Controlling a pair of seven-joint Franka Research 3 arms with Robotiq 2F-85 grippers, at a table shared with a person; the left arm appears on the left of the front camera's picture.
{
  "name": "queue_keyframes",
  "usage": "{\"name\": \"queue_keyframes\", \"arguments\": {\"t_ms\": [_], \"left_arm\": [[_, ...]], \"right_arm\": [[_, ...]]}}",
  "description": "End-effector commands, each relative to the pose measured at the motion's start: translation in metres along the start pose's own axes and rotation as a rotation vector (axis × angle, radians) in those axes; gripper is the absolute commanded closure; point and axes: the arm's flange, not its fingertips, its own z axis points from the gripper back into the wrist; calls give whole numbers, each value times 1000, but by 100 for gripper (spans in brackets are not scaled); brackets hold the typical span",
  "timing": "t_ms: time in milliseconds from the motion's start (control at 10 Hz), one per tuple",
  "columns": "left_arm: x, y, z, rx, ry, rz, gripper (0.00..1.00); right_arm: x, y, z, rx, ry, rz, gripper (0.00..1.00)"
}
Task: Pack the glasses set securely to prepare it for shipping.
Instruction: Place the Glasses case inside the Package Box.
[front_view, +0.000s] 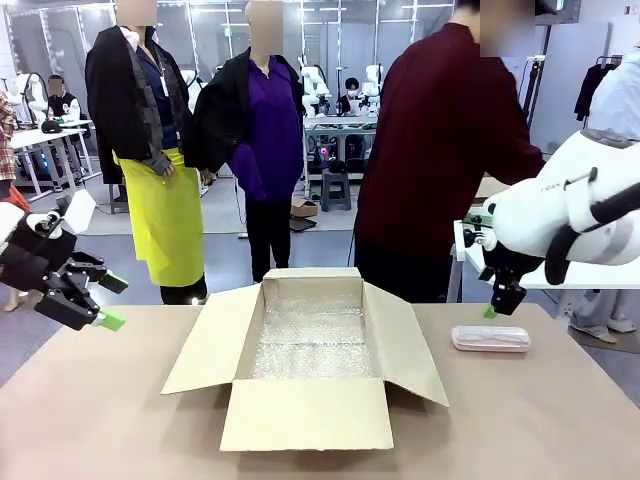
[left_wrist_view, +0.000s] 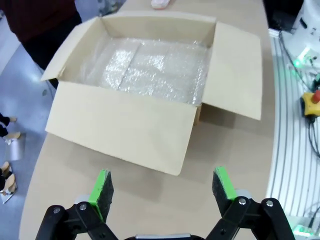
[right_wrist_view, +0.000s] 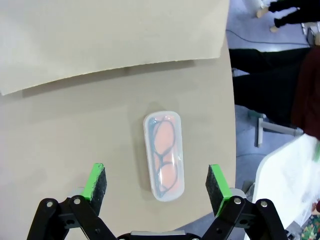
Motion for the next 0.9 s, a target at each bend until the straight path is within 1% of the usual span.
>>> {"name": "queue_keyframes", "arguments": {"t_ms": [0,200,300,400,500,600,800], "left_arm": [[2,0,2,18,40,-11,0],[2,0,2,18,40,-11,0],[2,0,2,18,40,-11,0],[2,0,2,18,40,-11,0],[2,0,2,18,40,-11,0],[2,0,2,18,40,-11,0],[2,0,2,18,40,-11,0]], "right_arm": [[2,5,8,-28,16,-17,0],[2,5,8,-28,16,-17,0],[1,-1,0,-4,7,1,0],[-2,-23,-10,141,61,-13,0],[-7,-39,-26,198,126,-56,0],[-12,-53,-60,268,195,-62,0],[-16,-59,-72,282,207,-53,0]]}}
